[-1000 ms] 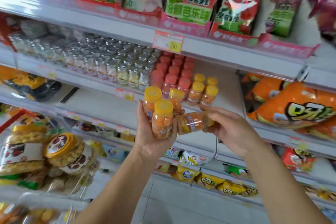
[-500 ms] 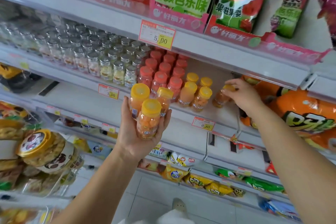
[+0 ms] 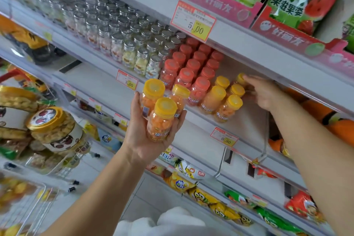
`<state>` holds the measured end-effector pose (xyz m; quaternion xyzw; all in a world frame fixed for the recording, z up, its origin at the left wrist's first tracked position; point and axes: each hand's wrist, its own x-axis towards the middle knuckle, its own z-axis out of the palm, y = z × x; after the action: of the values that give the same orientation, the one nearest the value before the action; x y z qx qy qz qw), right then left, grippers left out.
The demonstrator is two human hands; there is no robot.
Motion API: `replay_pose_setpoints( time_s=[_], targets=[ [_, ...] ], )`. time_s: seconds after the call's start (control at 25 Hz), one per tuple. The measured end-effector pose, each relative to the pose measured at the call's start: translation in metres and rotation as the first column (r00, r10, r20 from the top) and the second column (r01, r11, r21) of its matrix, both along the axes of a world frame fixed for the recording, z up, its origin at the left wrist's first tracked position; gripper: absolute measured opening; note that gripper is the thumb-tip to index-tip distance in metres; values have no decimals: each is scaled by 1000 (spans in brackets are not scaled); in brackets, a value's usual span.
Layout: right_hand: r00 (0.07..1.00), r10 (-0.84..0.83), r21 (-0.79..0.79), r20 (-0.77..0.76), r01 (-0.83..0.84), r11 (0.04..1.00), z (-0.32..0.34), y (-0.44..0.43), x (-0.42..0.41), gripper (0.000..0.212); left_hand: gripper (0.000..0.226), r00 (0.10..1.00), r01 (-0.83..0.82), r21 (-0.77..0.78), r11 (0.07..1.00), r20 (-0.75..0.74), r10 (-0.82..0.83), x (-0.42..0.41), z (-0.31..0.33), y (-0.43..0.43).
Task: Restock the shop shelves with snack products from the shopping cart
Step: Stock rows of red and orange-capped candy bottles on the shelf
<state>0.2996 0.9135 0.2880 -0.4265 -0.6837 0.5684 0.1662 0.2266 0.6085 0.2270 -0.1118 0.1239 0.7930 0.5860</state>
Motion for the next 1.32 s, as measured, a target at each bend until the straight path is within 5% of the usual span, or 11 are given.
replay_pose_setpoints(
  time_s=[0.2, 0.36, 0.48, 0.6, 0.64, 0.76, 0.88, 1.0, 1.08, 1.16, 1.32],
  targets=[
    [963, 175, 106, 204, -199, 974, -3, 1, -36, 30, 79, 999, -31, -55, 998, 13, 32, 0, -4, -6],
    [959, 189, 173, 212, -227, 958, -5, 0, -38, 22, 81, 1000, -14, -96, 995, 6, 14, 1, -2, -7],
    [955, 145, 277, 258, -217, 936, 3, -14, -34, 44, 79, 1000, 18, -109, 994, 7, -17, 3, 3, -4],
    [956, 21, 628, 291, -208, 750, 25, -60, -15, 48, 81, 998, 63, -91, 994, -2, -63, 2, 11, 1],
    [958, 100, 673, 269, -261, 692, 34, -81, -6, 40, 82, 997, 77, -81, 994, -9, -78, 1, 14, 3],
    [828, 491, 508, 270, -556, 658, 49, -129, 8, 27, 87, 991, 128, -48, 991, -42, -130, -2, 23, 8],
    [772, 579, 363, 261, -635, 682, 42, -134, 6, 33, 89, 982, 186, -6, 982, -43, -186, 0, 30, 11],
    [870, 487, 320, 74, -484, 815, 35, -119, 12, 24, 85, 979, 195, 8, 981, -66, -194, -2, 30, 10],
    [947, 266, 230, -178, -223, 947, 31, -99, 18, 25, 81, 981, 183, -19, 983, -62, -184, -4, 28, 8],
    [944, 17, 224, -330, 61, 973, 22, -71, 24, 24, 82, 982, 172, -74, 982, -68, -177, -3, 24, 6],
    [952, -304, 255, 22, 289, 923, -3, -13, 31, 46, 89, 981, 165, -141, 976, -76, -177, 1, 17, 7]
  ],
)
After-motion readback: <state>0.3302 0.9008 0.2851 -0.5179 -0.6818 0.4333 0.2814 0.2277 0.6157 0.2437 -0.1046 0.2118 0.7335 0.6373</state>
